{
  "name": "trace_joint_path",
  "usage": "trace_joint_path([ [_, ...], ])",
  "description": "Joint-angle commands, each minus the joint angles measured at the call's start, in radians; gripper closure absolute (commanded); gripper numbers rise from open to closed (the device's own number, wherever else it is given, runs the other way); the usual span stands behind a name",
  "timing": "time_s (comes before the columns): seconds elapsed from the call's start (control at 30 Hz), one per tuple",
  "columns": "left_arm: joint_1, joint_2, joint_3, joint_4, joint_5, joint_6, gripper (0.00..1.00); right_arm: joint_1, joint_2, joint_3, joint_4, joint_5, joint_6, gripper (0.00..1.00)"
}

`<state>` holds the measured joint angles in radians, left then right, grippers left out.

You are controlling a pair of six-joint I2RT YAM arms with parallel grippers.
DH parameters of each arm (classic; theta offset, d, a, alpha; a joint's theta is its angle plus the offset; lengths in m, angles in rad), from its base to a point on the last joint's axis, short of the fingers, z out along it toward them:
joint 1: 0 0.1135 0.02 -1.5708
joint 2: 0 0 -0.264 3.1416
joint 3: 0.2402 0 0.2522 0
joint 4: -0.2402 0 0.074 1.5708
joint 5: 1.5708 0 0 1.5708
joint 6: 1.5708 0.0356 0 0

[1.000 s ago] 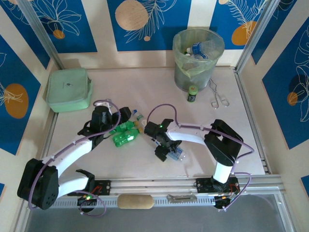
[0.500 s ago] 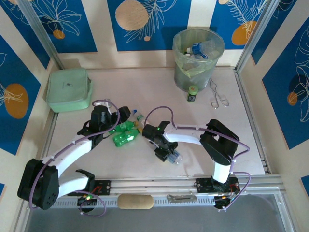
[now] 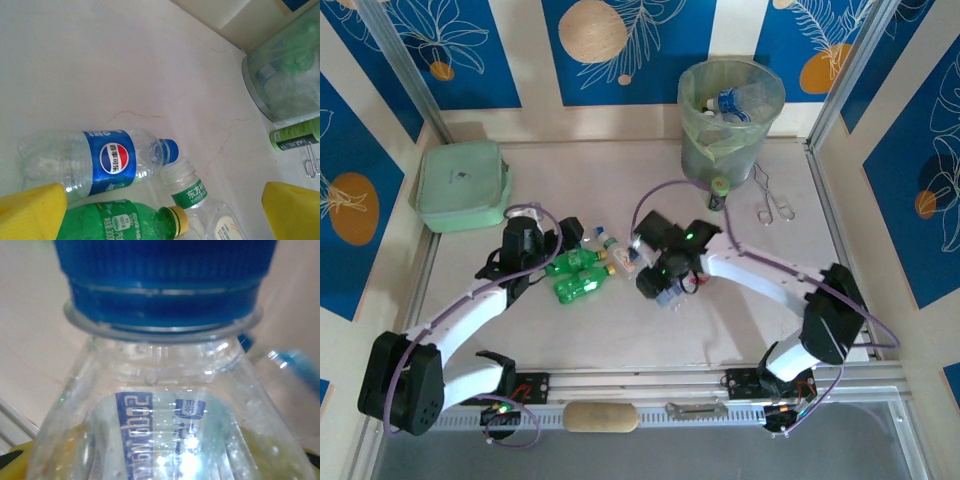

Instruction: Put the plastic bottles in the bin

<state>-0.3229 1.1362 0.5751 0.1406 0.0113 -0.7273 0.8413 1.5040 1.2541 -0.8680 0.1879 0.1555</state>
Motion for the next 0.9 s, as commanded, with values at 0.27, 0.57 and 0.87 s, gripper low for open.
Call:
trace_joint_path([
  [0.27, 0.050, -0.048, -0.028, 0.010, 0.053, 0.030, 0.00, -0.358, 0.094, 0.446, 0.101, -0.104, 0.046, 0.49],
  [0.57, 0.049, -0.064, -0.021, -0.064, 0.131, 0.098, 0.00, -0.533, 0.355, 0.914, 0.170, -0.110, 0.136, 0.49],
  [0.87, 0.050, -0.097, -0.022, -0.117, 0.135, 0.161, 0.00, -0.647, 0.751, 1.492, 0.130, -0.064, 0.205, 0.49],
])
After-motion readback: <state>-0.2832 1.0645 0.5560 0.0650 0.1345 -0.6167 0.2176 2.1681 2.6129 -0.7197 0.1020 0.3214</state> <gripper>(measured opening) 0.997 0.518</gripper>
